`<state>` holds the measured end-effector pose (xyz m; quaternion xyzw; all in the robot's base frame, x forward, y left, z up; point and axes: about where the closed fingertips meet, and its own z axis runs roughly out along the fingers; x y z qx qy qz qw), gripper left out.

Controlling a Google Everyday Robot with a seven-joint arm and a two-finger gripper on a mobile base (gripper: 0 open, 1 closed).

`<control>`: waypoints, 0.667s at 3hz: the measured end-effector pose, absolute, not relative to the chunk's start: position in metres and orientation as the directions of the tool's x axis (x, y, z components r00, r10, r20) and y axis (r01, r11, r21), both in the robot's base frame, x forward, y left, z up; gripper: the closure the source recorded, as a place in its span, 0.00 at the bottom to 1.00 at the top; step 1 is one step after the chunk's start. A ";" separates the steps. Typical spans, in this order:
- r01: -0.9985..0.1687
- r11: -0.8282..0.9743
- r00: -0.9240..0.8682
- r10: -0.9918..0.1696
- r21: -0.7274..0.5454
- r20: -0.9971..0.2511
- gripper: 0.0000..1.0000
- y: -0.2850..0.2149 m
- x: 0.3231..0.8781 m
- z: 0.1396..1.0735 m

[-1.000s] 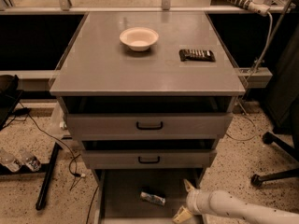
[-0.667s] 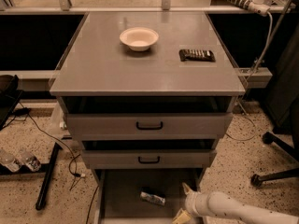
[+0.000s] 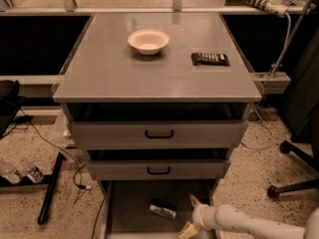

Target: Pick redbull can from bottom drawer and place on counter

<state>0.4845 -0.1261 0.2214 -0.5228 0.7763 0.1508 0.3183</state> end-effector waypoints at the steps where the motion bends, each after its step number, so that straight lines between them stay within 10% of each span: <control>1: -0.914 0.380 -0.196 -0.719 -0.140 -0.667 0.00 -0.103 0.500 0.195; 2: -0.919 0.361 -0.162 -0.715 -0.161 -0.680 0.00 -0.084 0.514 0.171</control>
Offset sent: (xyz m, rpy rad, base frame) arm 0.0478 0.0582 -0.0771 0.0284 -0.1094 0.0750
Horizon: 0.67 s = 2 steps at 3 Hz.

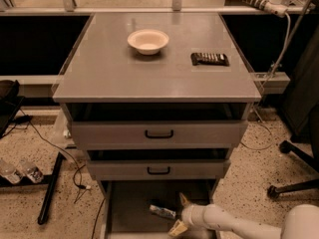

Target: Pick redbull can from bottom drawer and place on counter

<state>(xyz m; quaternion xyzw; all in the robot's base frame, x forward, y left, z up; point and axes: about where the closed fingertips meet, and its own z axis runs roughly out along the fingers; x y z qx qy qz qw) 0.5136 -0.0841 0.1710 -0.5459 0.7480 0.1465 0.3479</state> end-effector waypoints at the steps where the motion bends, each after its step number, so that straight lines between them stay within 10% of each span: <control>1: -0.919 0.356 -0.146 -0.708 -0.170 -0.691 0.00 -0.071 0.524 0.156; 2: -0.922 0.352 -0.148 -0.708 -0.163 -0.691 0.00 -0.062 0.533 0.135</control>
Offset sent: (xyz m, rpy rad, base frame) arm 0.0356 0.0282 -0.0603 0.0091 -0.0049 0.0123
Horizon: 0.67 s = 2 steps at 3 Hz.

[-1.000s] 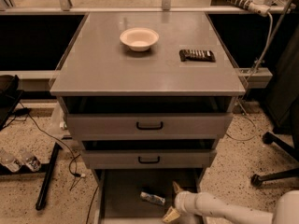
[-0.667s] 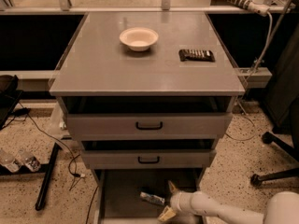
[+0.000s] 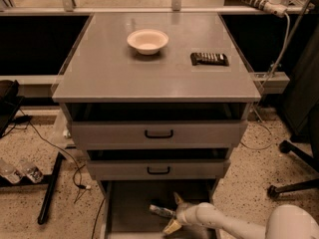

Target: Pick redbull can from bottom drawer and place on counter

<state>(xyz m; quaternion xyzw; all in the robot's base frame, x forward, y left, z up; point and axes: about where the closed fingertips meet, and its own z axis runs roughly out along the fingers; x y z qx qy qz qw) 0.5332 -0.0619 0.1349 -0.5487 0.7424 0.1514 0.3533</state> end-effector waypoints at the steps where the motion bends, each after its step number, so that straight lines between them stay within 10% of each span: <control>1: -0.932 0.347 -0.179 -0.698 -0.108 -0.694 0.19 -0.053 0.546 0.116; 2: -0.931 0.350 -0.183 -0.700 -0.108 -0.690 0.43 -0.059 0.551 0.116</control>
Offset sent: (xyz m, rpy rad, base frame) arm 0.0106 0.0081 -0.0158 0.0143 0.0424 0.0059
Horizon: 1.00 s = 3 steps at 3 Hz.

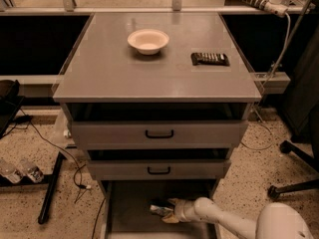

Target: Pick redbull can from bottom drawer and place on counter

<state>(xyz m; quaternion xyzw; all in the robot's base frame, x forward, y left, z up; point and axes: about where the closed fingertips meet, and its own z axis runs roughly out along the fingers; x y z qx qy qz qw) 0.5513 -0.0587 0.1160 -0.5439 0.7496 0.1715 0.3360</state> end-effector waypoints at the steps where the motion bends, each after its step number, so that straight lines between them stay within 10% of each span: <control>1: -0.931 0.350 -0.183 -0.700 -0.108 -0.690 0.66 -0.059 0.551 0.116; 3: -0.932 0.344 -0.176 -0.702 -0.112 -0.690 1.00 -0.058 0.546 0.122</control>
Offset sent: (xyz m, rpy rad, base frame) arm 0.0000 0.0000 0.0000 0.0000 0.0000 0.0000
